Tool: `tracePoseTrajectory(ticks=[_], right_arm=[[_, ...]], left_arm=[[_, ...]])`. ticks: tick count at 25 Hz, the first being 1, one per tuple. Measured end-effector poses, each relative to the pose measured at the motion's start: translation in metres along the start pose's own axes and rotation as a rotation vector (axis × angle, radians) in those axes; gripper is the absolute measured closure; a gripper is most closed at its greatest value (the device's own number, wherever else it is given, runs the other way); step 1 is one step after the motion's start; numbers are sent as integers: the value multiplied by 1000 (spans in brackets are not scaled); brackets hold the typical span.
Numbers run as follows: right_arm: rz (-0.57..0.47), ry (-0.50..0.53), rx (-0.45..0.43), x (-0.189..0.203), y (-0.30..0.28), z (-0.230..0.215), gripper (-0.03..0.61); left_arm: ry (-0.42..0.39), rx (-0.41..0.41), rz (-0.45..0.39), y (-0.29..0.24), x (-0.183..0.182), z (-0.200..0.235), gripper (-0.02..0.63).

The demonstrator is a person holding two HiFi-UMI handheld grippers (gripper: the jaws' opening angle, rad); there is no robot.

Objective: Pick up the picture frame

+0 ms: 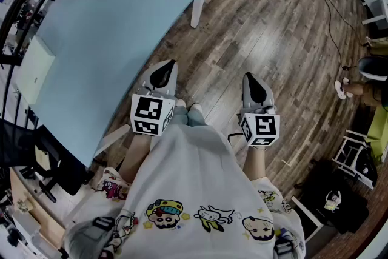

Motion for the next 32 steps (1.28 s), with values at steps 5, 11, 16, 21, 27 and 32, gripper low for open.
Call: tracePoseTrajectory(ticks=[5,11,16,21,27,32], right_arm=[[-27,-19,29,2,7,-9,571],[-49,-50,1,9,19,-22,571],[-56,-90,-32,10,20,-25,569],[-52,-110,-47,15,7,-29,551],[-49,-117,-60,8,-31,-44,520],[-43,-114,-65,-7,-79,-61,499]], left_arm=[[-10,-1,-14,-2,-3,-9,615],[-23,-29,-22,-2,-1,-28,615],[-5,-43,-25,-1,0,-32,615],[9,-54,-26,-12,1,-24,615],[17,-47,-18,-45,-7,-5,598],[27,-37,-8,-85,-22,21,580]])
Point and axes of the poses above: the fingertips, and each gripper's own axes: y backward along the fingers, z to its left, x out of its underside, the point moved 10 cm from there along y, backward along the fingers, and after that the axes turned 2 degrees about -z, right-handed, at the moved point
